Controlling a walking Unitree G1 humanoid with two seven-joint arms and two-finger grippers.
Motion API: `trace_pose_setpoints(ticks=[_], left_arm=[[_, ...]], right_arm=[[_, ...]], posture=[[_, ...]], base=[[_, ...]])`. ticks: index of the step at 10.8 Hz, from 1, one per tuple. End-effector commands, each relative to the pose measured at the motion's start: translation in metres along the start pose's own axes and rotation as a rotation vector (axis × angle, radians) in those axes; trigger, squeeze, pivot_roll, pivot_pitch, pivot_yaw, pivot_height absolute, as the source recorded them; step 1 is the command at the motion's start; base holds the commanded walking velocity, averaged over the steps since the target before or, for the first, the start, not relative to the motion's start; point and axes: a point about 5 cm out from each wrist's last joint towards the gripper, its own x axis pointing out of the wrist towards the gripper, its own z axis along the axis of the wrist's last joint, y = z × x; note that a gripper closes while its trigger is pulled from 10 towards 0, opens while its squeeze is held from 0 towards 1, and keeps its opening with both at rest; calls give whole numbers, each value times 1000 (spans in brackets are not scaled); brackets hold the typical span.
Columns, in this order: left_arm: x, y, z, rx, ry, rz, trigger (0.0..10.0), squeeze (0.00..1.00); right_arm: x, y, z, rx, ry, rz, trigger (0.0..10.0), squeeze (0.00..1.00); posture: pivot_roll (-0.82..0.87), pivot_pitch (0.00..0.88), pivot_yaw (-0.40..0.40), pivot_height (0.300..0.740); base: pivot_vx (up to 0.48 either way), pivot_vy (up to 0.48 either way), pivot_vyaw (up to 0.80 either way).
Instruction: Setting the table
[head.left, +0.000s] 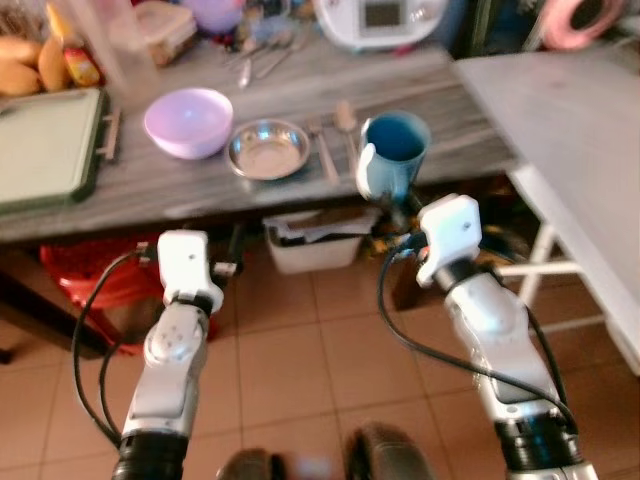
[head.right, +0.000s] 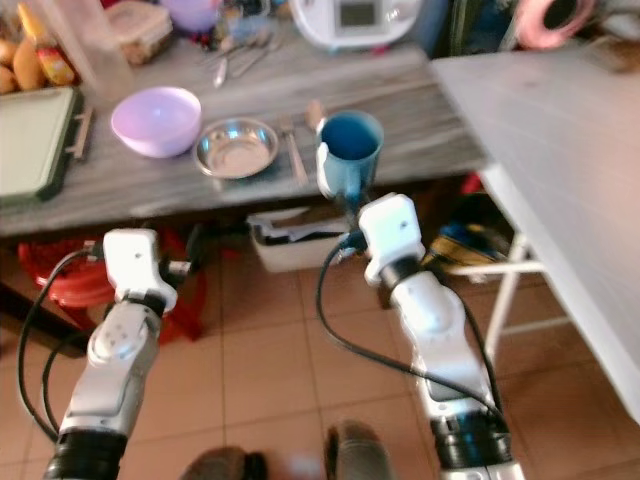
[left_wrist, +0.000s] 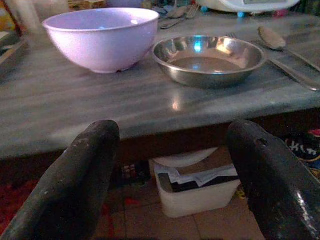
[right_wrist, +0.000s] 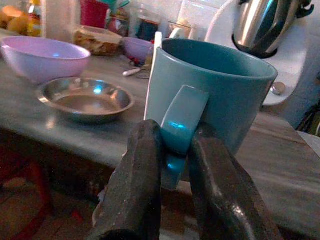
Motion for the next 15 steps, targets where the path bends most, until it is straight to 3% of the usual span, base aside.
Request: trace_pose_setpoints(ticks=[1,2,5,8,10,15], left_arm=[[0,-5,5,15,-27,-17,10000,0],[0,-6,8,9,-44,-14,10000,0],[-6,5,12,17,-74,33,10000,0],[-10,20,24,58,-115,147,10000,0],[-11,30,30,76,-127,201,10000,0],[-18,34,27,91,-104,187,10000,0]], right_arm=[[1,-10,7,-24,-24,-44,8157,0],[4,-14,10,-52,-33,-83,10000,0],[8,-27,15,-79,-54,-169,10000,0],[10,-31,19,-129,-68,-190,10000,0],[11,-34,19,-110,-72,-201,10000,0],[18,-63,18,-123,-41,-267,10000,0]], posture=[[-63,135,35,740],[-58,134,35,740],[-49,131,40,740],[-42,136,42,740],[-36,146,41,740],[-30,190,39,740]], base=[[480,0,0],[480,0,0],[320,0,0],[0,0,731],[0,0,775],[0,0,238]])
